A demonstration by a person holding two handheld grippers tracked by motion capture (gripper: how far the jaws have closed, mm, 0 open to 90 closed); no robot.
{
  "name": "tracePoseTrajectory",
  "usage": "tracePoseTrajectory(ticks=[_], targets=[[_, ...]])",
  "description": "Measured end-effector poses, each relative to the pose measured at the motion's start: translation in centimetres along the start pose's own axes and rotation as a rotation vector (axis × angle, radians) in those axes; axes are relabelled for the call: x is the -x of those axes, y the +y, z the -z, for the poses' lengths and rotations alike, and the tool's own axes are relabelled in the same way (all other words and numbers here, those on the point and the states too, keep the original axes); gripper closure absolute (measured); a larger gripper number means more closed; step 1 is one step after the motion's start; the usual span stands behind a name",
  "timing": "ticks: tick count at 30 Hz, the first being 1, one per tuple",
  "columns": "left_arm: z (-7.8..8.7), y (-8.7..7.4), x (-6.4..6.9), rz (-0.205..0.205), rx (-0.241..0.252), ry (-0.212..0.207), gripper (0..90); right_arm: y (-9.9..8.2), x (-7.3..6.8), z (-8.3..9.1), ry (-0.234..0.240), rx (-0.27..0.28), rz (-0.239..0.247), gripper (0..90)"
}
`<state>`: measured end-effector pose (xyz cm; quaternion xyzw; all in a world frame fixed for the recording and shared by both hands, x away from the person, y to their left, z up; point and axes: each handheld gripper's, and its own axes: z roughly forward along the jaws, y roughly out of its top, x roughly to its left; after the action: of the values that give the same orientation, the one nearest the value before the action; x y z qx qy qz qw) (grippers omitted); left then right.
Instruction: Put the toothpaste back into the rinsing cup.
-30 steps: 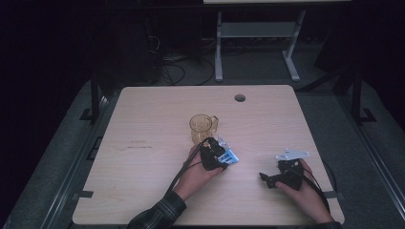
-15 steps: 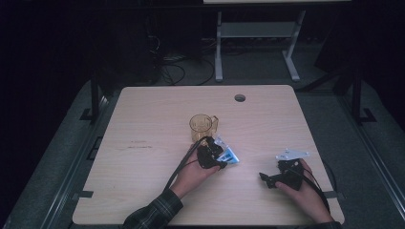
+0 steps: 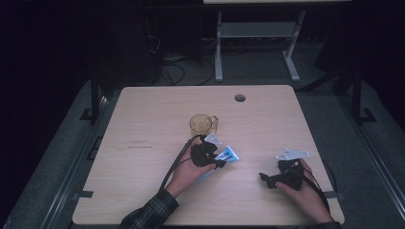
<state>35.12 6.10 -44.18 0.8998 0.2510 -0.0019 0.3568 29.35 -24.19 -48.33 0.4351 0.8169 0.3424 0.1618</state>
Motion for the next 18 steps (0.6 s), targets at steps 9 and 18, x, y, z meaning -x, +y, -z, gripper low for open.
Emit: tracePoseTrajectory(ticks=[9,18], targets=[[1.5,-0.5,-0.7,0.038,0.074,-0.073,71.7,0.0,0.0,0.0,0.001,0.0,0.0,0.0],[3.2,-0.5,-1.1,0.045,0.134,-0.131,71.9,0.0,0.0,0.0,0.001,0.0,0.001,0.0]])
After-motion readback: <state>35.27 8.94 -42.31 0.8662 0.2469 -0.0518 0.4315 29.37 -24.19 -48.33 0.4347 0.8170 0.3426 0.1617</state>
